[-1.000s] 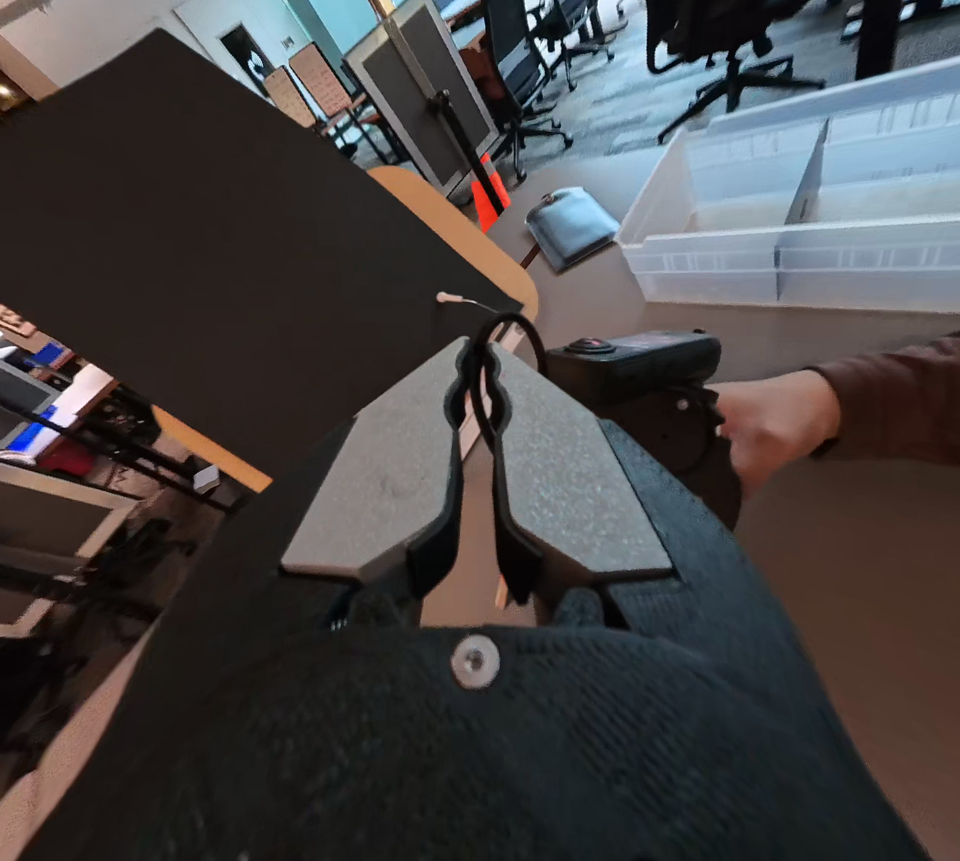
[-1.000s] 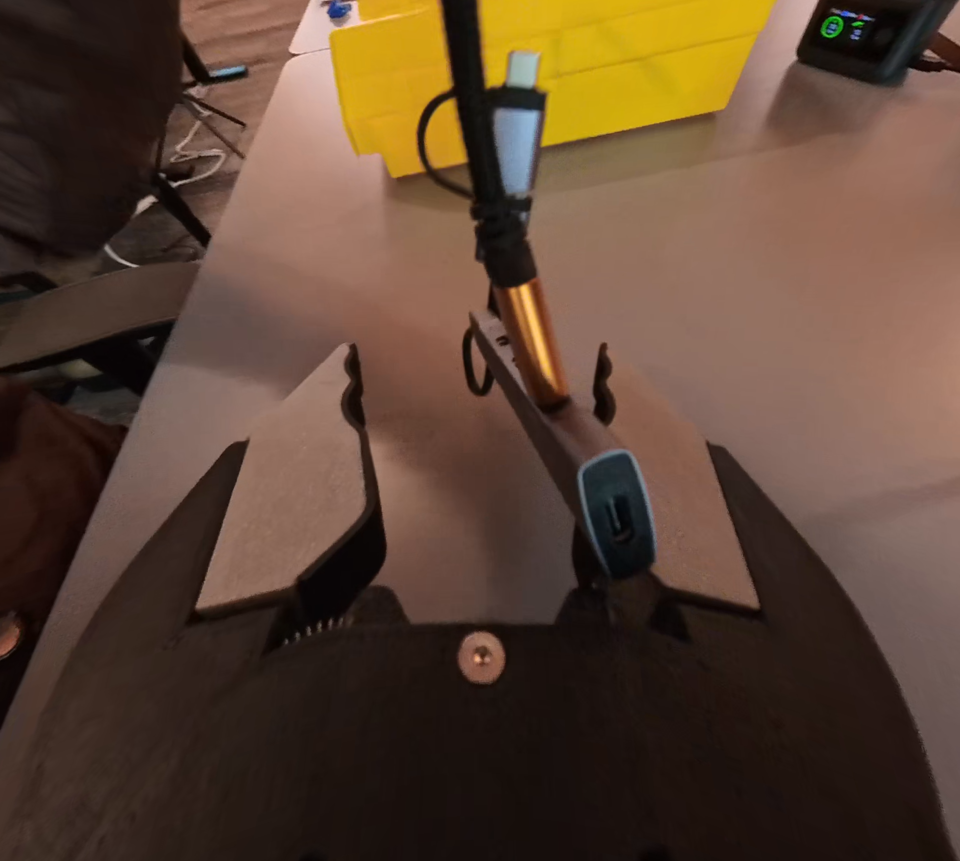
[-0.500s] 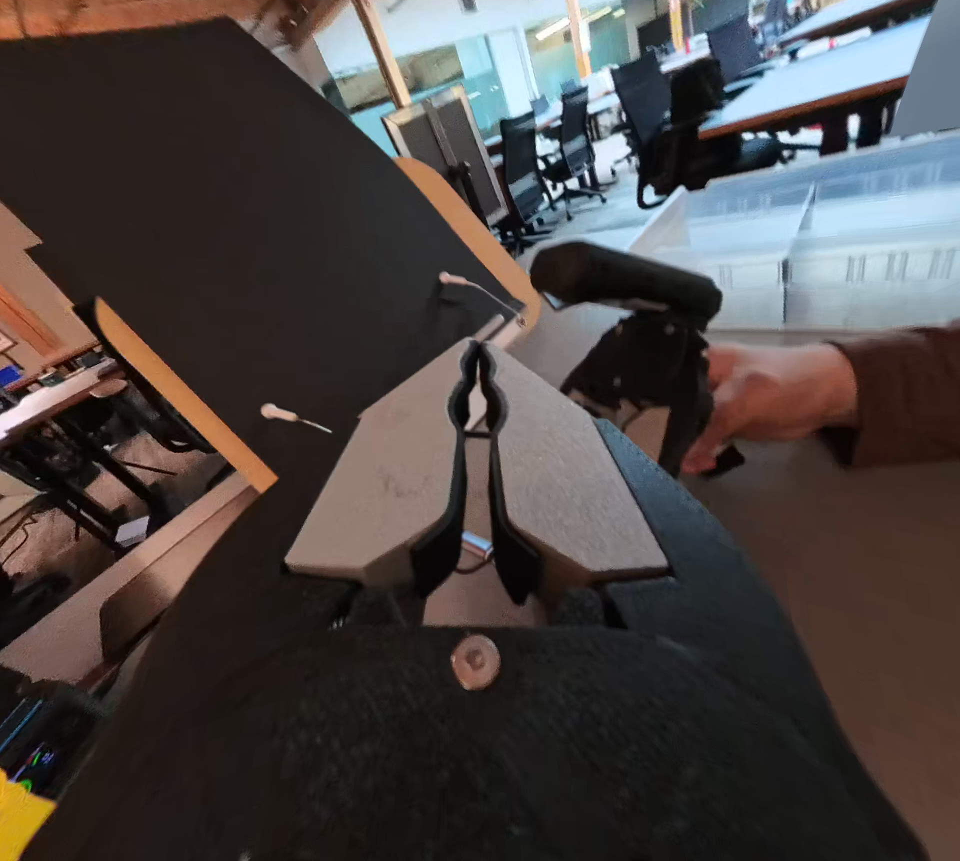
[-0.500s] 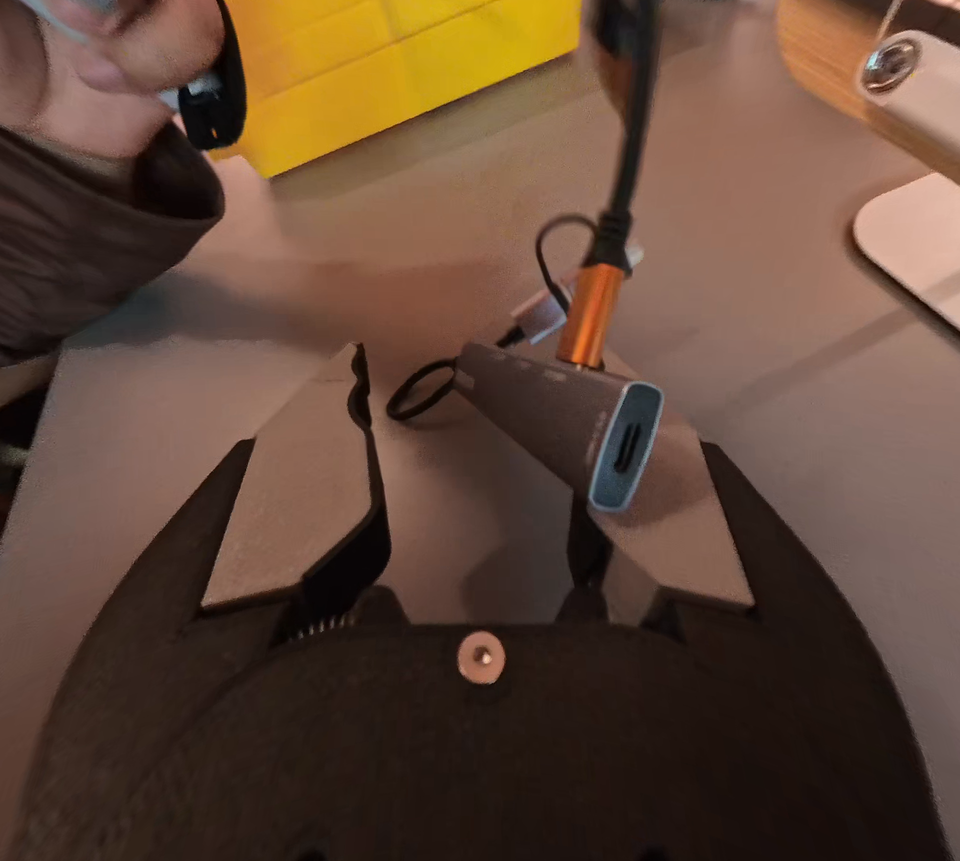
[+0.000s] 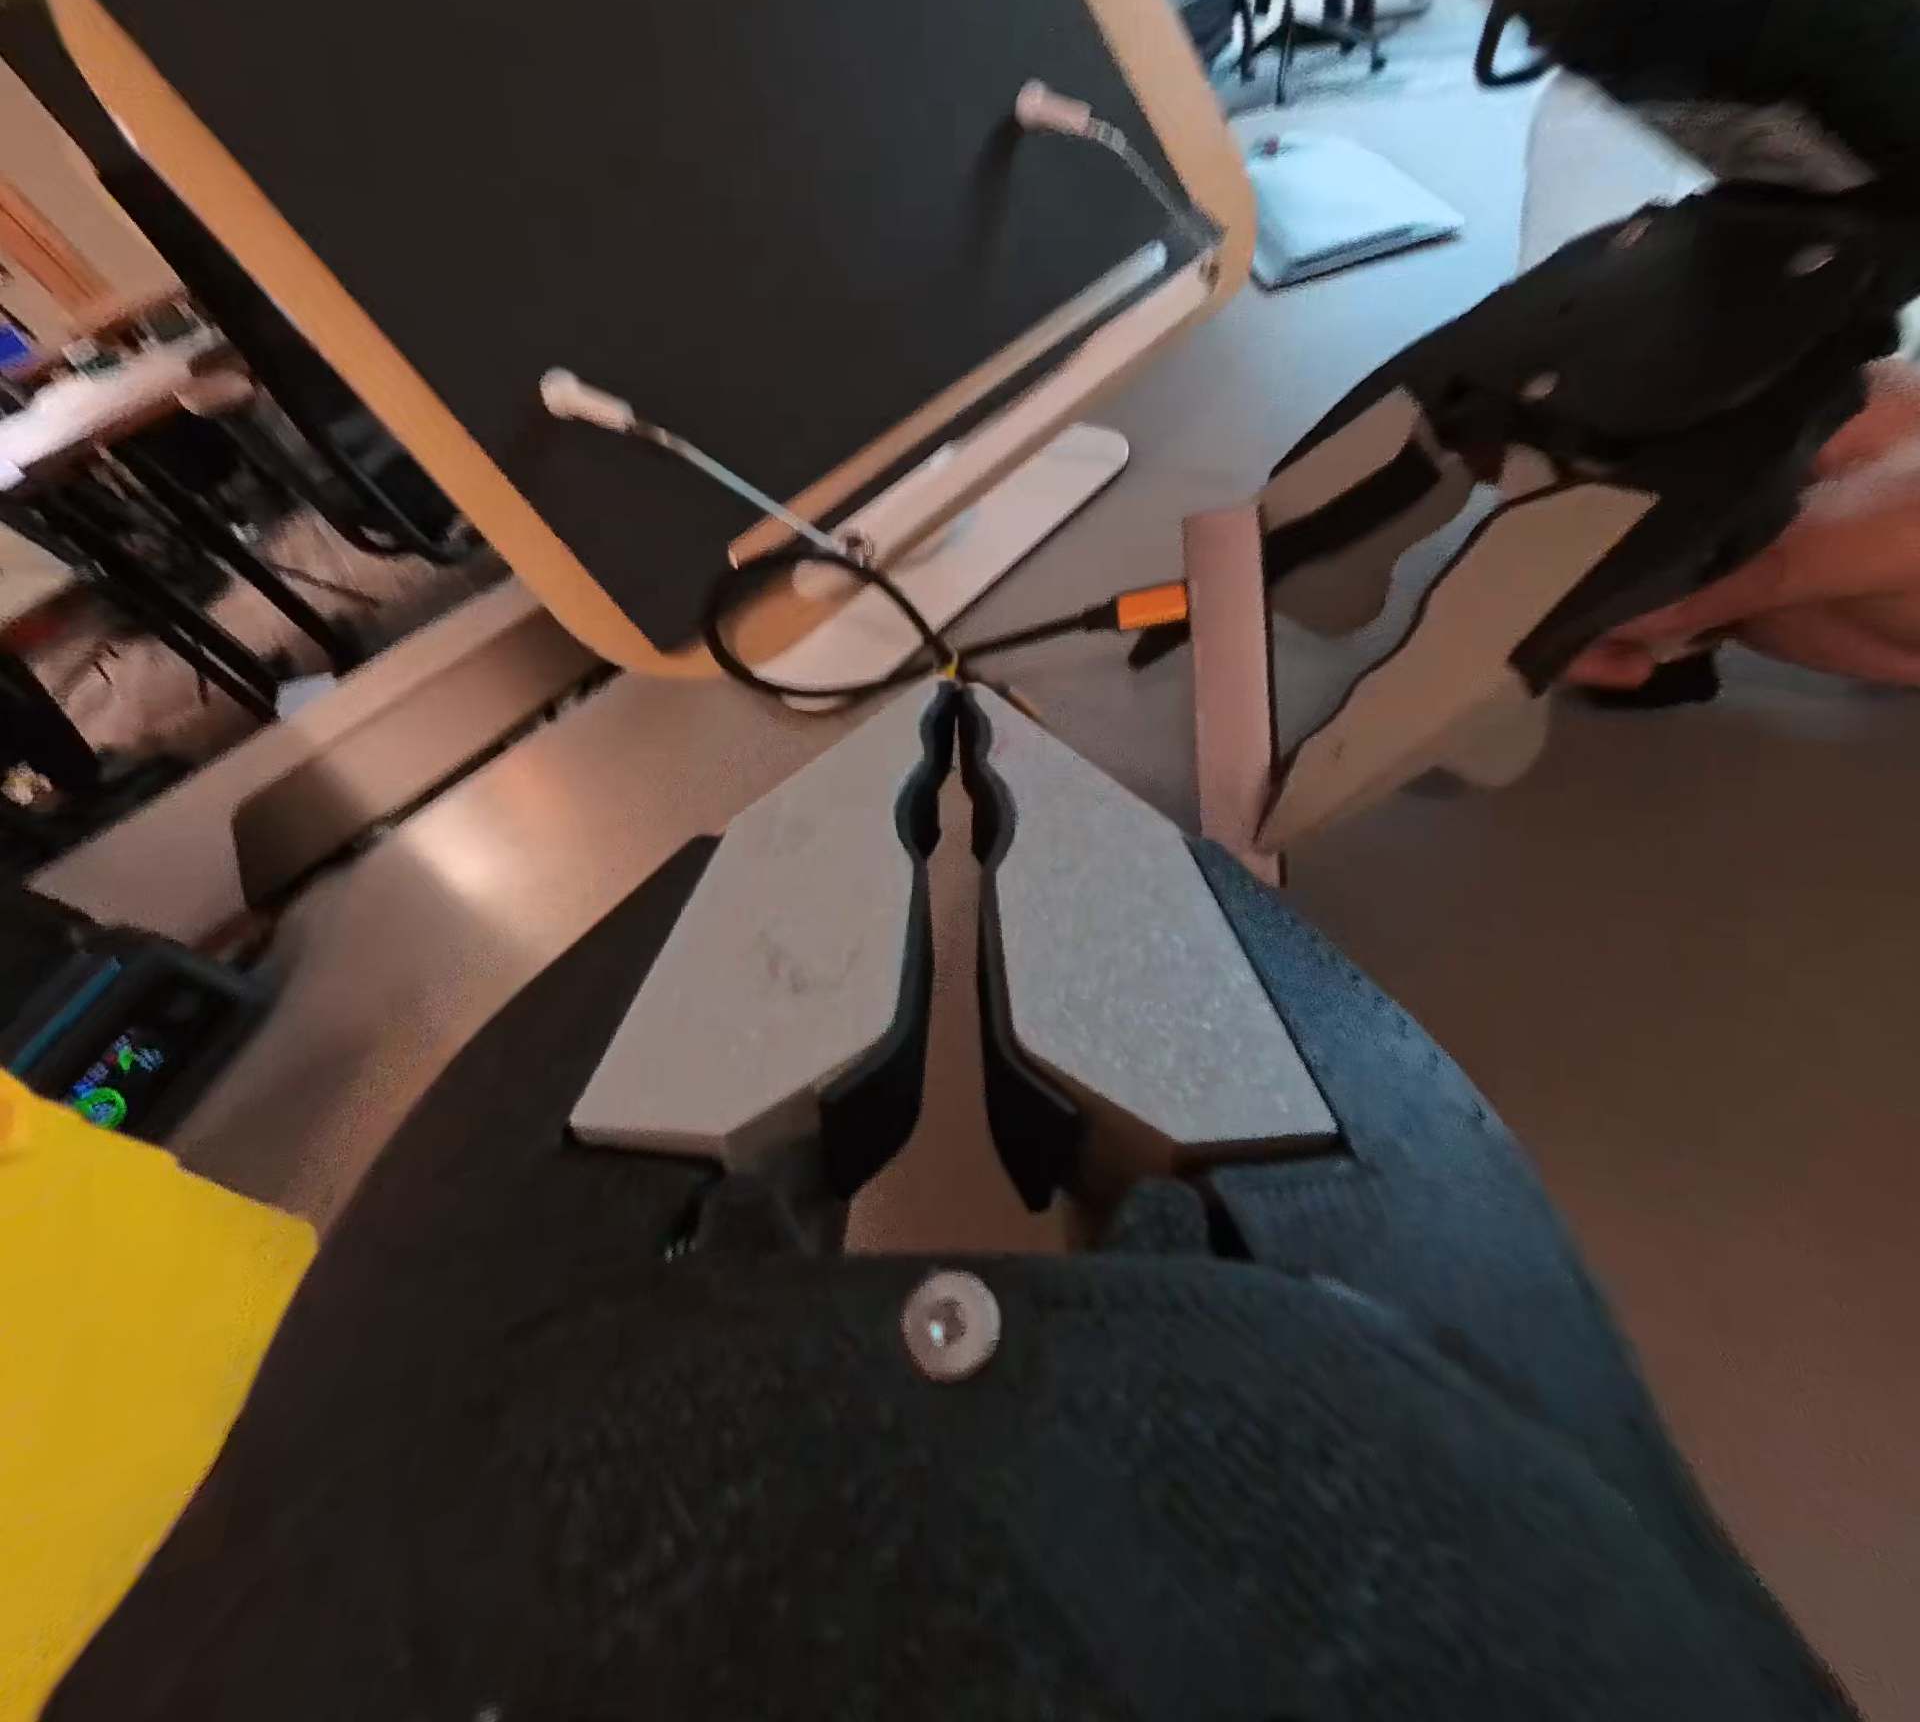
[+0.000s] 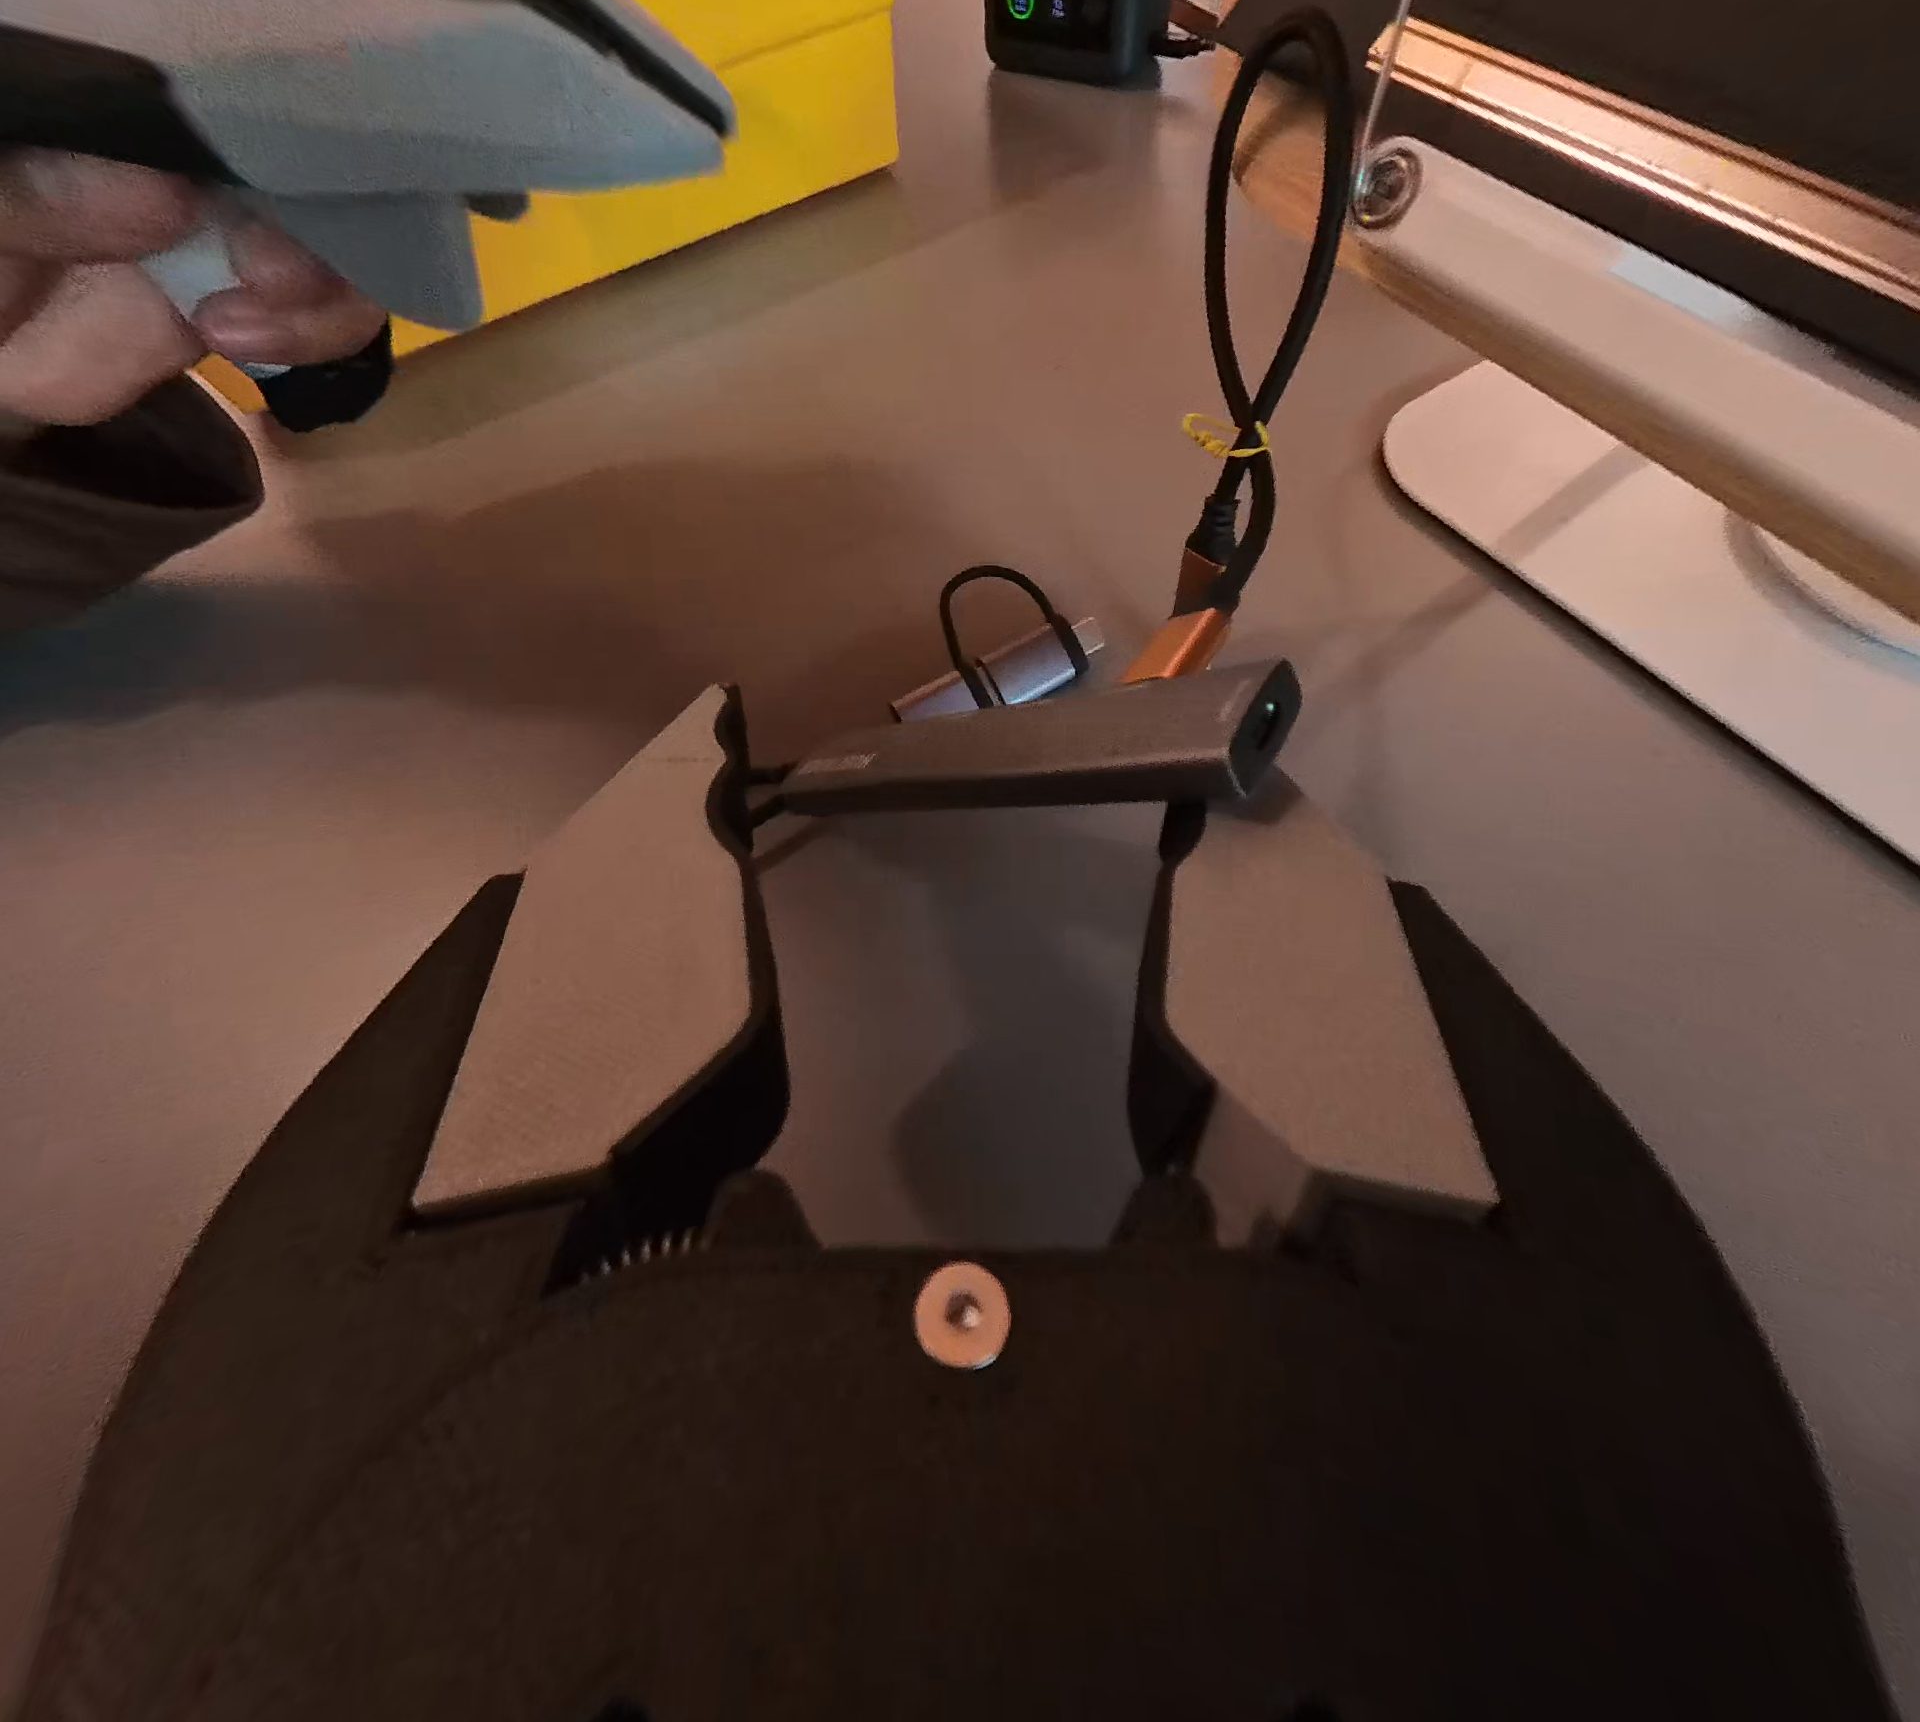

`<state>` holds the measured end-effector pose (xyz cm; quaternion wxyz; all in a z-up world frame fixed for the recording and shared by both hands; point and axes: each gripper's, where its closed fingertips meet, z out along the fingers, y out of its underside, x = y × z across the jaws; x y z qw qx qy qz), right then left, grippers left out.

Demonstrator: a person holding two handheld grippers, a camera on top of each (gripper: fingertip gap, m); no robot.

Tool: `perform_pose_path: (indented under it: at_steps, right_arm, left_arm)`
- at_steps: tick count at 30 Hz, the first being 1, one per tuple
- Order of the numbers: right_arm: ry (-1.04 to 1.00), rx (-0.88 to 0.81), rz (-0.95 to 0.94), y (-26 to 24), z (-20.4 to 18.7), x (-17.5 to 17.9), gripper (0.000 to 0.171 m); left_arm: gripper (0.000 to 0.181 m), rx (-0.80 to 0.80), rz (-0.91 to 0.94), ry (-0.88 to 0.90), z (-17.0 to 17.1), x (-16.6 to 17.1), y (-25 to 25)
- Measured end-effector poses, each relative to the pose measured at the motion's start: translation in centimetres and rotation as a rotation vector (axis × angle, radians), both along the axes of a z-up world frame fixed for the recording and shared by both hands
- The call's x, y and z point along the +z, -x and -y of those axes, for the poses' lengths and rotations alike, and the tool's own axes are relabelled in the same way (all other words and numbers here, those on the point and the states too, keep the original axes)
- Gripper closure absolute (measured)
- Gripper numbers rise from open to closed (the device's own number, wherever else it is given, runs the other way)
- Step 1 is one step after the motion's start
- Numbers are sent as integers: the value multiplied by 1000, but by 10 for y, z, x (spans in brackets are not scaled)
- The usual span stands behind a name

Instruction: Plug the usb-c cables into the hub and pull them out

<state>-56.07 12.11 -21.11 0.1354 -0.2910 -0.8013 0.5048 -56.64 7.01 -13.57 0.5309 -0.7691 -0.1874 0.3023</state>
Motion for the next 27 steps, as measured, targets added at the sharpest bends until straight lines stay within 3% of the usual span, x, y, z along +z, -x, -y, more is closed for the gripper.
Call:
perform_pose_path:
  at_steps: [1, 3, 5, 9, 18, 27]
  right_arm:
    - [-6, -4, -4, 0, 0, 0, 94]
    - [-11, -13, -8, 0, -1, 0, 97]
    - [-14, -28, -7, 1, -3, 0, 102]
    - [-33, -71, 5, 7, -11, -4, 127]
    - [60, -46, 115, 5, -14, -2, 142]
    - [277, 82, 95, -13, -4, 38, 160]
  left_arm:
    - [181, 24, 41, 9, 4, -9, 5]
    - [181, 71, 103, 26, 11, -24, 13]
    - [170, 97, 152, 47, 15, -36, 19]
    - [146, 116, 243, 81, 18, -55, 23]
    - [138, 9, 301, 180, -2, -77, 4]
    - [138, -182, 205, 214, -37, -72, -31]
